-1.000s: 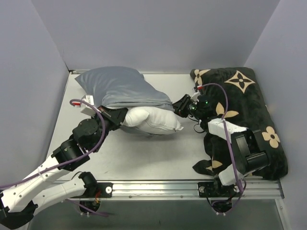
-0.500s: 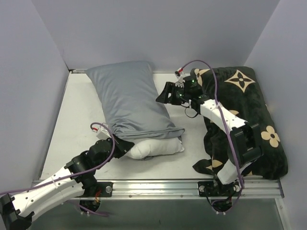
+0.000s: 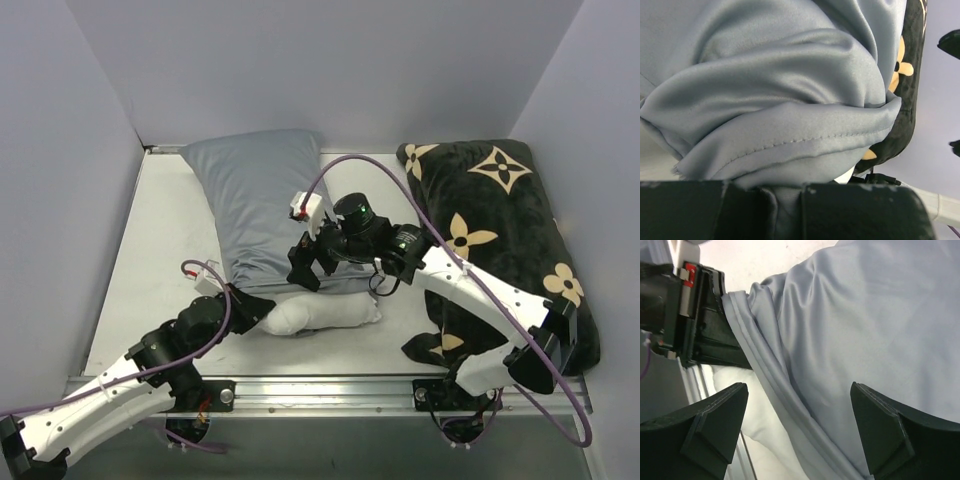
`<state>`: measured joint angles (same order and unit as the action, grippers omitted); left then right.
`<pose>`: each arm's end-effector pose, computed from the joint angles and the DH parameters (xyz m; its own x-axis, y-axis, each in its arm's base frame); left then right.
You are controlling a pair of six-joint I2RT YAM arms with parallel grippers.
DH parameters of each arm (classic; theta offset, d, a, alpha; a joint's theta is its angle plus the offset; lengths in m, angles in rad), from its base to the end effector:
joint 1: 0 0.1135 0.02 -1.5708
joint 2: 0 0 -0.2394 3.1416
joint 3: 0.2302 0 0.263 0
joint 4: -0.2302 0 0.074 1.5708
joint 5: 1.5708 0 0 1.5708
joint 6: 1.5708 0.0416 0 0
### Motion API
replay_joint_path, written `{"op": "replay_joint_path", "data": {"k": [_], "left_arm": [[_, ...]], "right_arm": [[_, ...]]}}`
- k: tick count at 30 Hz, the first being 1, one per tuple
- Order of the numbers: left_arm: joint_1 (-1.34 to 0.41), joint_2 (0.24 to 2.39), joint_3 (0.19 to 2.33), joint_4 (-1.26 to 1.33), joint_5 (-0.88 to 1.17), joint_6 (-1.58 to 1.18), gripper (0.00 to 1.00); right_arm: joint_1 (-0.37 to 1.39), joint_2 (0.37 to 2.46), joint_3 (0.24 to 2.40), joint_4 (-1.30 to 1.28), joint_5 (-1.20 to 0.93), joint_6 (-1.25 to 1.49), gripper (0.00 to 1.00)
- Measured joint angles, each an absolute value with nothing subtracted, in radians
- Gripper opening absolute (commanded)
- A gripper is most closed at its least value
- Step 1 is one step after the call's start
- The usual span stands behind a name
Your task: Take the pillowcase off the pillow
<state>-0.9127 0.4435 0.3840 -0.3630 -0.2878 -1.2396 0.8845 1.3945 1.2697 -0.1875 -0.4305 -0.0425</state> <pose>0.1114 -0.1248 0.2142 -0.6492 -0.6428 -0.4067 -0.0419 0.5641 -0.8247 0.2058 0.2786 0.3425 -0.1540 -0.2489 -0.9562 -0.9621 0.2583 0.0877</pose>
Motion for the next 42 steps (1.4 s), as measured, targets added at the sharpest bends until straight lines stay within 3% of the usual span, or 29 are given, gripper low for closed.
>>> {"op": "replay_joint_path", "data": {"k": [11, 14, 17, 18, 21, 24, 32, 42], "left_arm": [[-0.913, 0.428, 0.421, -0.426, -0.288, -1.225, 0.0], [-0.913, 0.413, 0.424, -0.444, -0.288, -1.222, 0.0], [-0.913, 0.404, 0.429, -0.464, -0.29, -1.221, 0.0], [-0.913, 0.402, 0.431, -0.468, -0.29, -1.22, 0.0], [-0.913, 0.401, 0.437, -0.472, -0.29, -1.219, 0.0], [-0.913, 0.404, 0.441, -0.47, -0.287, -1.219, 0.0], [-0.913, 0.462, 0.467, -0.455, -0.271, -1.192, 0.0], [-0.965, 0.502, 0.52, -0.409, -0.32, -1.163, 0.0]], "right_arm": [[1.02, 1.636, 1.507, -0.353, -0.34, -0.223, 0.86], [1.05, 1.68, 1.538, -0.385, -0.319, -0.242, 0.78], [1.056, 1.721, 1.591, -0.408, -0.277, -0.252, 0.53], [1.056, 1.74, 1.622, -0.422, -0.256, -0.251, 0.38], [1.055, 1.818, 1.744, -0.439, -0.181, -0.242, 0.17], [1.051, 1.906, 1.871, -0.441, -0.118, -0.225, 0.09], [0.97, 2.159, 2.143, -0.49, -0.021, -0.047, 0.03], [0.795, 2.225, 2.21, -0.519, -0.046, 0.255, 0.0]]}}
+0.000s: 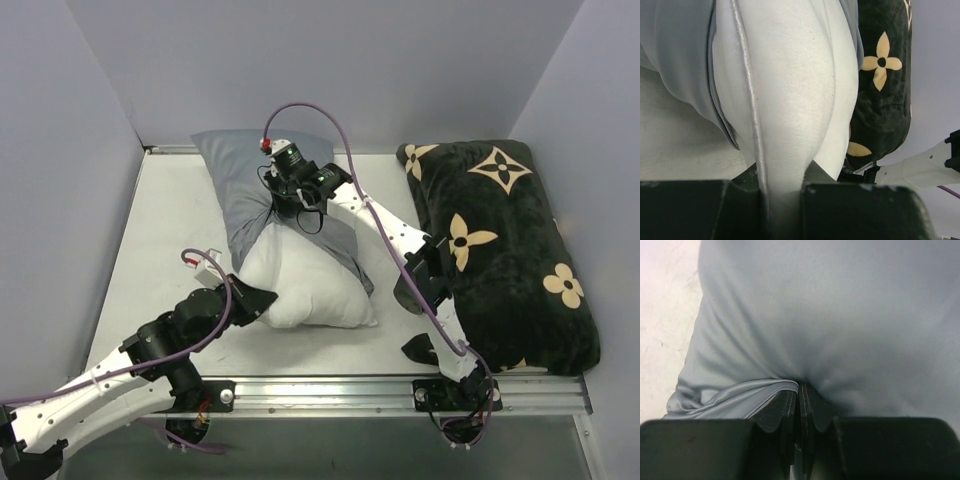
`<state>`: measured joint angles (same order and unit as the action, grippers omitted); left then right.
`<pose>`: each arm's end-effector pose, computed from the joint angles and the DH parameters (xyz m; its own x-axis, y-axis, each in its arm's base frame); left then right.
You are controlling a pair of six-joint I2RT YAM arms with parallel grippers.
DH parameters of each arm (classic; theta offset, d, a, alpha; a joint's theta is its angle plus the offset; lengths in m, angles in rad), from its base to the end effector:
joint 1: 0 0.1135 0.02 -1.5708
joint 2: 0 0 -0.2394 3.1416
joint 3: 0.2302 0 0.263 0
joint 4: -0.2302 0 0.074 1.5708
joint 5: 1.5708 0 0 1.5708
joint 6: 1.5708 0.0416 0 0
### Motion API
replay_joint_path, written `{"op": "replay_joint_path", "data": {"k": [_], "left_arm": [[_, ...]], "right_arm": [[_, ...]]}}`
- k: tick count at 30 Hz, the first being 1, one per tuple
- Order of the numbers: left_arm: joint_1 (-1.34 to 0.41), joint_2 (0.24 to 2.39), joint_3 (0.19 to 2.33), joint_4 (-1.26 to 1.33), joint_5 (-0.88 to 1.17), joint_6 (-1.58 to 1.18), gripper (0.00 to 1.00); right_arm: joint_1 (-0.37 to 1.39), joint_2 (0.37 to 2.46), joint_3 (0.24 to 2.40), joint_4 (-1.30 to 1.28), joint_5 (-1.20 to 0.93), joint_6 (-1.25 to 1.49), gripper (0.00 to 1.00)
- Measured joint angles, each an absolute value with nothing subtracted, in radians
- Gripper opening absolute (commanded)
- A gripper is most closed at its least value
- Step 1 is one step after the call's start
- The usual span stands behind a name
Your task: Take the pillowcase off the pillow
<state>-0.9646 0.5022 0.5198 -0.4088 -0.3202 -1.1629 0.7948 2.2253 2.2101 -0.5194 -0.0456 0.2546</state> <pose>0.1076 -0.1323 0.2500 -0.6500 -0.5916 -0.4769 0.0443 0.5970 -0.8010 0.3644 0.3740 0.3007 -0.5318 -0.1827 -0.8269 -0.6267 0.7416 0.2392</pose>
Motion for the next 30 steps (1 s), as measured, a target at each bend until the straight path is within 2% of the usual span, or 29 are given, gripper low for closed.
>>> {"op": "replay_joint_path", "data": {"k": [10, 20, 23, 30], "left_arm": [[-0.983, 0.523, 0.772, -0.622, -0.427, -1.042, 0.0], [-1.039, 0.456, 1.029, -1.038, -0.715, -1.076, 0.0], [-1.107, 0.46, 1.081, -1.162, -0.831, -1.168, 0.0], [-1.393, 0.48, 1.105, -1.281, -1.062, -1.375, 0.0]], "right_arm": [[0.704, 2.153, 2.074, -0.403, -0.076, 0.377, 0.0], [0.624, 2.136, 2.072, -0.4, -0.183, 0.488, 0.0], [0.624, 2.128, 2.064, -0.398, -0.209, 0.5, 0.0], [0.624, 2.097, 2.0, -0.346, -0.229, 0.505, 0.0]]}}
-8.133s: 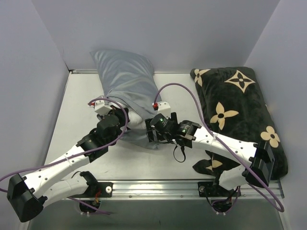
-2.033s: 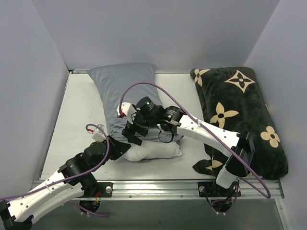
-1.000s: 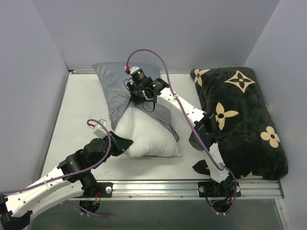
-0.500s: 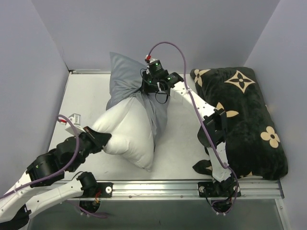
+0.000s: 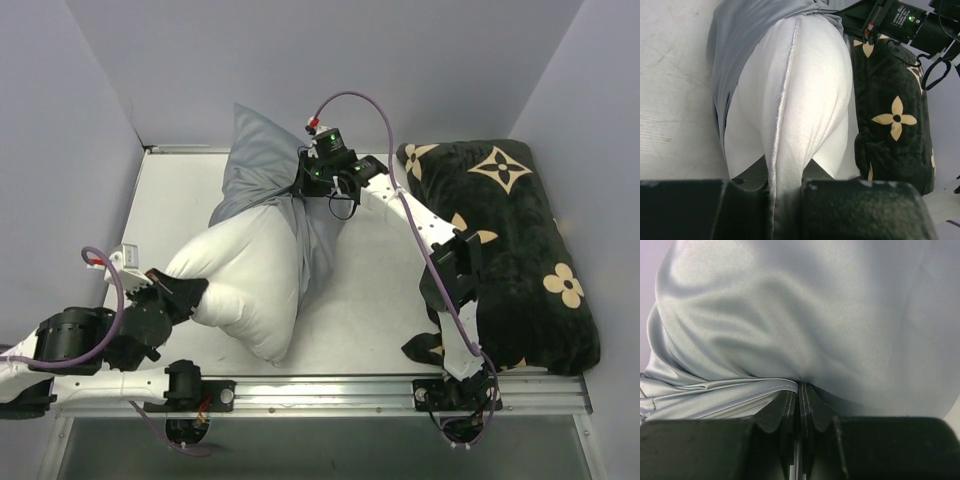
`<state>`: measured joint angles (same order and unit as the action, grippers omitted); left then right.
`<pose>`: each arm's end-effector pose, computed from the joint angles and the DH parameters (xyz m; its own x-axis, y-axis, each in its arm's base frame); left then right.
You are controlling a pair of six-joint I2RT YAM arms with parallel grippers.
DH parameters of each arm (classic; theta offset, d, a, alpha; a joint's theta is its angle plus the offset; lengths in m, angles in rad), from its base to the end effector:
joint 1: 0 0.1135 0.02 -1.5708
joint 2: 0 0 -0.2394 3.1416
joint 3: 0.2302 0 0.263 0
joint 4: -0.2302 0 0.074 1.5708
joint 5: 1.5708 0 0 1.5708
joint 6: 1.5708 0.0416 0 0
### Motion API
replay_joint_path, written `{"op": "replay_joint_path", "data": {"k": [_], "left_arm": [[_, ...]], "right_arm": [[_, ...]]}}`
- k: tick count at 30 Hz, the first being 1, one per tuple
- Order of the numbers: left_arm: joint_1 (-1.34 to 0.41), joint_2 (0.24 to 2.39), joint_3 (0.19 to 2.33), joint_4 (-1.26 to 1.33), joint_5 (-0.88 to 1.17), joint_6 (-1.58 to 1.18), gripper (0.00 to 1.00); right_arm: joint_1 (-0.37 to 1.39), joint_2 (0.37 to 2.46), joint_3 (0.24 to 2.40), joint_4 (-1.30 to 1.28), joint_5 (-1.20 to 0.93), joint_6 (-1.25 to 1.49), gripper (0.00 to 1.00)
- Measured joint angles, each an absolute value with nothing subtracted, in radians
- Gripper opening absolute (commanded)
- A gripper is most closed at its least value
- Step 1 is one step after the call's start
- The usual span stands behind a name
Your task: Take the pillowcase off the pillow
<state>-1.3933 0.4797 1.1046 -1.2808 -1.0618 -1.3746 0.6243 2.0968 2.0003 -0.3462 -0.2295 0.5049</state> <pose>0.0454 -0.0476 0.3650 -0.3716 -0.6355 -0.6768 -0.0359 0.7383 -0.6735 0.4037 0.3025 0.3065 -0.6602 0.1049 -0.7437 -0.4760 0.7075 0.5224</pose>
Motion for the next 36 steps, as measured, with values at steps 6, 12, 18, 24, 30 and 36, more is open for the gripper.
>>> {"op": "replay_joint_path", "data": {"k": [6, 12, 18, 24, 30, 36], "left_arm": [[-1.467, 0.674, 1.194, -1.333, -1.154, -1.338, 0.0], [-1.142, 0.969, 1.301, -1.24, -1.113, -1.057, 0.0], [-0.486, 0.964, 1.2, -0.877, -0.601, -0.627, 0.0], [0.135, 1.035, 1.074, -0.679, 0.038, -0.535, 0.0], [0.325, 1.146, 0.926, -0.48, 0.307, -0.553, 0.64], [0.342, 1.162, 0.902, -0.406, 0.272, -0.57, 0.97]], "right_arm": [[0.625, 2.044, 1.918, -0.289, -0.172, 0.473, 0.0], [0.608, 2.044, 1.902, -0.244, -0.061, 0.447, 0.0], [0.569, 2.051, 1.9, -0.242, -0.039, 0.429, 0.02], [0.587, 2.074, 1.913, -0.214, -0.106, 0.415, 0.04], [0.593, 2.105, 1.934, -0.203, -0.124, 0.389, 0.11], [0.574, 2.169, 2.001, -0.217, -0.101, 0.366, 0.15]]}}
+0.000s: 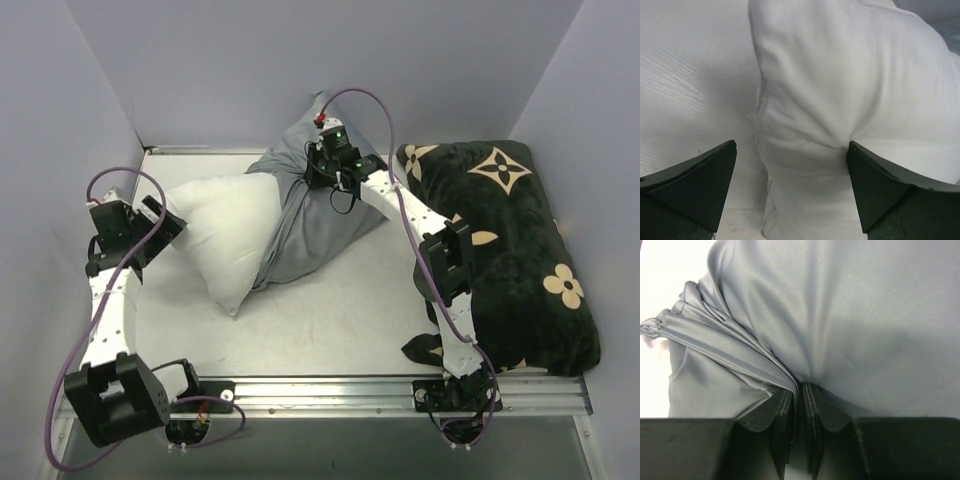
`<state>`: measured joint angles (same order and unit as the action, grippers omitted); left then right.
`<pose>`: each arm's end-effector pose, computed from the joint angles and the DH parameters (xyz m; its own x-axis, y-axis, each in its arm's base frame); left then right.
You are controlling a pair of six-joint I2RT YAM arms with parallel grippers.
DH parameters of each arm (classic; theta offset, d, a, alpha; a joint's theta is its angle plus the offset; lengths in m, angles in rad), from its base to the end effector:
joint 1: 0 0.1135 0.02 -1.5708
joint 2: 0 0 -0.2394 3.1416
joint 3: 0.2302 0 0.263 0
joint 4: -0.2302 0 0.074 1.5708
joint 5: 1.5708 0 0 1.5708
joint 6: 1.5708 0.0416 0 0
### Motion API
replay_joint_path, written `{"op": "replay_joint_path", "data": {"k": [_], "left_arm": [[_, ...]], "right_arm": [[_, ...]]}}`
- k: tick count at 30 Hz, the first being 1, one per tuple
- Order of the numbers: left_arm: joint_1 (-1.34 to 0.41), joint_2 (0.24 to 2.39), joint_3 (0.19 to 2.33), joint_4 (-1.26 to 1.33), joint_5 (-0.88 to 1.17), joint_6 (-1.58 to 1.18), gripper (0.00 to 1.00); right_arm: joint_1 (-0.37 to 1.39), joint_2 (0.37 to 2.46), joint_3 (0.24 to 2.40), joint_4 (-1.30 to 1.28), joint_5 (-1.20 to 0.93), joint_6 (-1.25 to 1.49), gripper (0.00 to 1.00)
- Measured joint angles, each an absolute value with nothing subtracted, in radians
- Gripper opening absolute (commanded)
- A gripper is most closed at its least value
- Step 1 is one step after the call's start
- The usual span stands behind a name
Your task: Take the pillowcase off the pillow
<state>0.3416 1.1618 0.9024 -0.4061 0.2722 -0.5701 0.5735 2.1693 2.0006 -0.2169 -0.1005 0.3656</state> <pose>0.2651 0.0824 0.2550 -0.4232 -0.7022 -0.5726 -0.4179 0.7120 -0.5643 0.4382 0.2880 0.2841 -0.5160 0.0902 -0.8518 -0.4641 0.8064 0.3665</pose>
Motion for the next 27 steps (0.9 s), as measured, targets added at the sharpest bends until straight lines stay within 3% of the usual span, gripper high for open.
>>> {"op": "replay_joint_path", "data": {"k": [10, 16, 23, 27], "left_arm": [[-0.2, 0.873, 0.892, -0.494, -0.186, -0.67, 0.97], [-0.474, 0.897, 0.869, -0.556, -0.366, -0.807, 0.98], [-0.508, 1.009, 0.861, -0.542, -0.409, -0.859, 0.97], [-0.508, 1.093, 0.857, -0.503, -0.416, -0.862, 0.98]], "right_arm": [[0.559, 2.191, 2.024, -0.236, -0.094, 0.365, 0.23], [0.56, 2.209, 2.044, -0.242, -0.094, 0.368, 0.24], [0.562, 2.209, 2.044, -0.242, -0.094, 0.368, 0.32], [0.564, 2.209, 2.044, -0.242, -0.095, 0.365, 0.47]]}}
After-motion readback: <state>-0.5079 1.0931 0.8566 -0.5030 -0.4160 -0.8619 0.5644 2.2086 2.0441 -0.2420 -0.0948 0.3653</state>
